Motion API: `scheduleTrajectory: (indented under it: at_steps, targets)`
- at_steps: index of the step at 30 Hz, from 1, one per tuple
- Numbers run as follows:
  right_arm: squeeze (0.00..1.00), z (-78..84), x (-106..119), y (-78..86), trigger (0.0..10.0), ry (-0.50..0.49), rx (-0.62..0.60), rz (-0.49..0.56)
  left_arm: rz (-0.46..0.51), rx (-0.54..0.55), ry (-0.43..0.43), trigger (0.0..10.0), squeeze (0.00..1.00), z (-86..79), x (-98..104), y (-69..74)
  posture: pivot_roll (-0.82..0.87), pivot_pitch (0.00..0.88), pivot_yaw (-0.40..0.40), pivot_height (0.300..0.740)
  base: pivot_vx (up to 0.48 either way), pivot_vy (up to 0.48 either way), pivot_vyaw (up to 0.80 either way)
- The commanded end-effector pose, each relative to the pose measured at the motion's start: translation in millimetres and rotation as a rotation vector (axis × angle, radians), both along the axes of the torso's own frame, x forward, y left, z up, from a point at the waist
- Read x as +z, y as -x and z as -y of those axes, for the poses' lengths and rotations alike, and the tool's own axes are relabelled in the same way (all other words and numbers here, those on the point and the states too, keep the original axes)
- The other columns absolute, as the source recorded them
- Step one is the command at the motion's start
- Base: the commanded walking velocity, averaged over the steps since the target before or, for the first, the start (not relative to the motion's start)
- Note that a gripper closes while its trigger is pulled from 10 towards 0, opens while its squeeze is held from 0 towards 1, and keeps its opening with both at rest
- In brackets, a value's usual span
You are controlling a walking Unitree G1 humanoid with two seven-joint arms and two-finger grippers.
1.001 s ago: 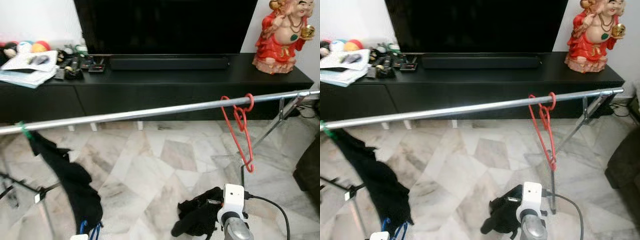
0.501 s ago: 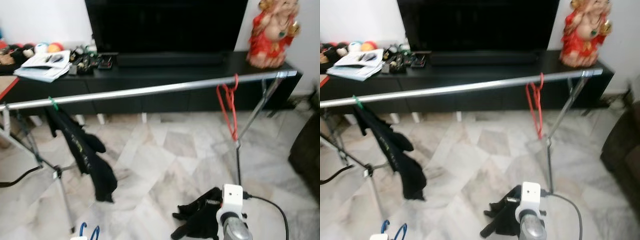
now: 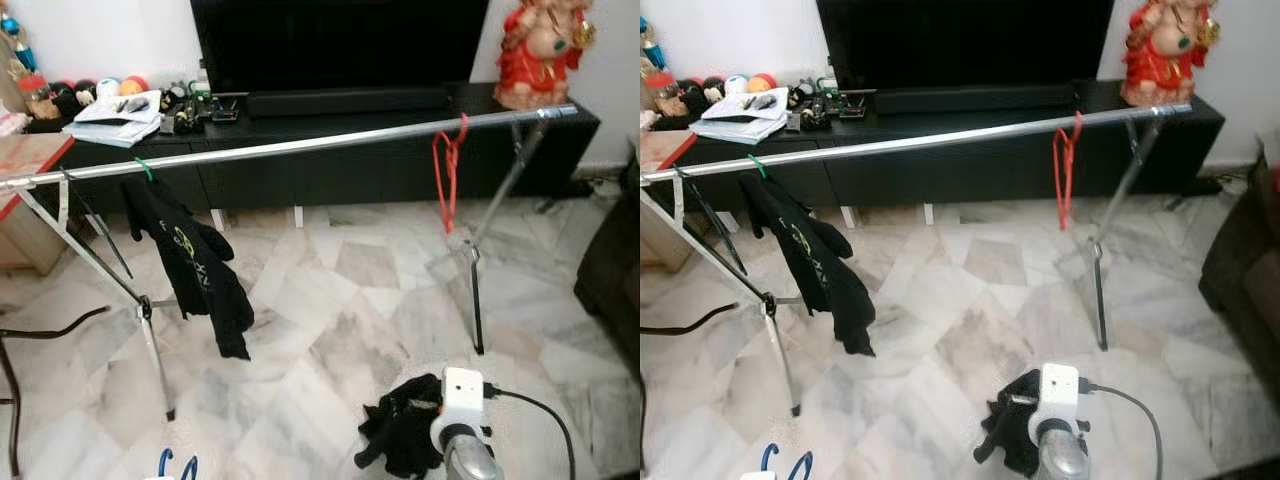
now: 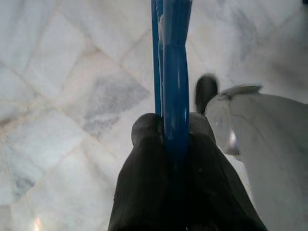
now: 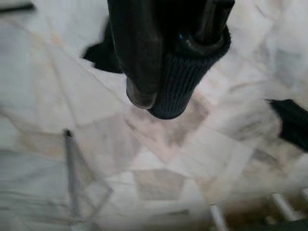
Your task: Hang hanger
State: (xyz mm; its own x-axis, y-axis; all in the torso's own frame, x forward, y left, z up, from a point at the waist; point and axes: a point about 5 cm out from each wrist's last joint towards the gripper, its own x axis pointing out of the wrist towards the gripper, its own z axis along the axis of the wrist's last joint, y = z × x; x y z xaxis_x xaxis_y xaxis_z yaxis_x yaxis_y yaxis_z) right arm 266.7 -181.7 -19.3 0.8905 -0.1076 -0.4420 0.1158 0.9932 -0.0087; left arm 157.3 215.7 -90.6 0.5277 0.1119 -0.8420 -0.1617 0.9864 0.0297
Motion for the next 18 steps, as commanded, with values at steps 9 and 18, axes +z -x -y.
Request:
scheduleTrajectory:
  at_steps: [9, 18]
  targets:
    - [0.00, -5.2, 2.6, -3.1, 10.0, -0.006, 0.018, 0.016, -0.003, 0.011, -0.024, 10.0, 0.00, -7.0, 0.8, 1.6, -0.04, 0.079, 0.033, 0.740, -0.215, 0.000, 0.00]
    - [0.00, -7.5, 4.1, -4.9, 10.0, -0.012, 0.024, 0.023, 0.013, 0.012, -0.024, 10.0, 0.00, -7.8, 1.6, 0.7, -0.04, 0.080, 0.036, 0.740, 0.000, 0.000, 0.00]
